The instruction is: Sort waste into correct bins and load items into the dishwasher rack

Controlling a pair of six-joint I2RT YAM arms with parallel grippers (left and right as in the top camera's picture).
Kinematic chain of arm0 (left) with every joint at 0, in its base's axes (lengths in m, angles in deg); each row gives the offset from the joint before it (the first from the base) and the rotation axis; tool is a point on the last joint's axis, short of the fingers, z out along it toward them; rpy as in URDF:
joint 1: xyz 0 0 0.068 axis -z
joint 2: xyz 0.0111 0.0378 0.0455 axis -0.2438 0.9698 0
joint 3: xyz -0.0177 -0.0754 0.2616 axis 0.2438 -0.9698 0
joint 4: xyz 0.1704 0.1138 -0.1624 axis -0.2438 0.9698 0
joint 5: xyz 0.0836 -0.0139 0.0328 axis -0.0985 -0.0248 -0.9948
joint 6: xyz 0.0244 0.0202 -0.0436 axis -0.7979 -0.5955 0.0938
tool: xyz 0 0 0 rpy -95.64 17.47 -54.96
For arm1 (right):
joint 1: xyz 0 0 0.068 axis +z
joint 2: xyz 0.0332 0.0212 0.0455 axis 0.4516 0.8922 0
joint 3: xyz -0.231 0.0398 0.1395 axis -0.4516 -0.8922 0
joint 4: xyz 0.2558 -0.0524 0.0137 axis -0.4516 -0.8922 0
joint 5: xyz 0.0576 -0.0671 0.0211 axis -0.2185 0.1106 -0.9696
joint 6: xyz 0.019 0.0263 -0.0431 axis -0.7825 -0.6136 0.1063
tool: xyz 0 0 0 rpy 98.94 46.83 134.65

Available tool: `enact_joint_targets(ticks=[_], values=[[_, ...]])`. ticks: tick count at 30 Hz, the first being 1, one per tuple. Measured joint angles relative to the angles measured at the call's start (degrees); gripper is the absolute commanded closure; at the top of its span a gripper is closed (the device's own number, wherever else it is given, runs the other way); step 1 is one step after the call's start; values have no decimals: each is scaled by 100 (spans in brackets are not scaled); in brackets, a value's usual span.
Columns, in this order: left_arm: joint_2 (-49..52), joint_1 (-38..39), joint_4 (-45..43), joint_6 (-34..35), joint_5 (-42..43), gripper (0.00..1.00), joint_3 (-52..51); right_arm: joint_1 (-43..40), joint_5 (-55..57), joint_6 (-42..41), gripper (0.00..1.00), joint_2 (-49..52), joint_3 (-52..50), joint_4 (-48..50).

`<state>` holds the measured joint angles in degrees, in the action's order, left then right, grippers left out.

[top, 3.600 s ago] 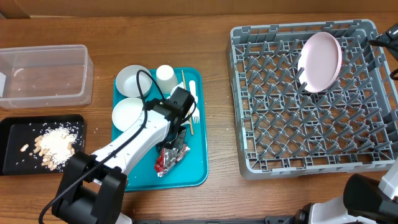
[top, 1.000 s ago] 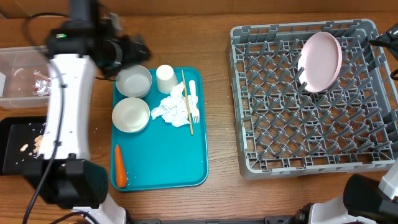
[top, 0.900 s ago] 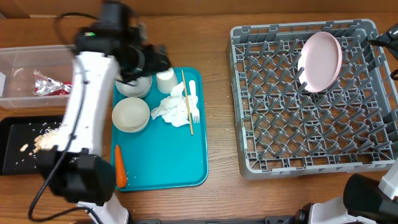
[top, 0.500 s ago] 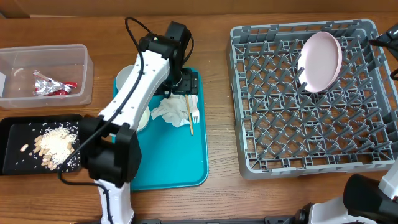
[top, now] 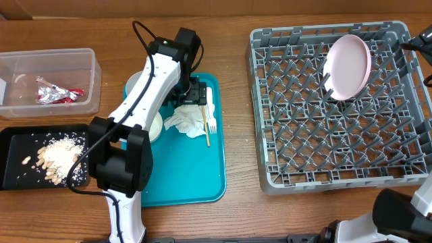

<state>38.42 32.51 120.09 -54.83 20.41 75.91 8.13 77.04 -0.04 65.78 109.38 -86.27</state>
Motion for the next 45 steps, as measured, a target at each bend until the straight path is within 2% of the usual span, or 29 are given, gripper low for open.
enact_joint_targets(ticks=[24,26,30,34,37,45], values=[[0,262,-798,-83,-271,16,-1038,2,0,0,0,0,0,0],[2,262,-831,-83,-295,20,-1091,0,0,2,0,0,0,0],[4,262,-898,-107,-332,38,-1097,2,2,2,0,0,0,0],[4,262,-901,-142,-352,77,-1097,0,2,2,0,0,0,-2],[4,262,-911,-157,-356,96,-1097,0,2,0,0,0,0,0],[9,262,-669,-188,-358,96,-1095,2,2,2,0,0,0,0]])
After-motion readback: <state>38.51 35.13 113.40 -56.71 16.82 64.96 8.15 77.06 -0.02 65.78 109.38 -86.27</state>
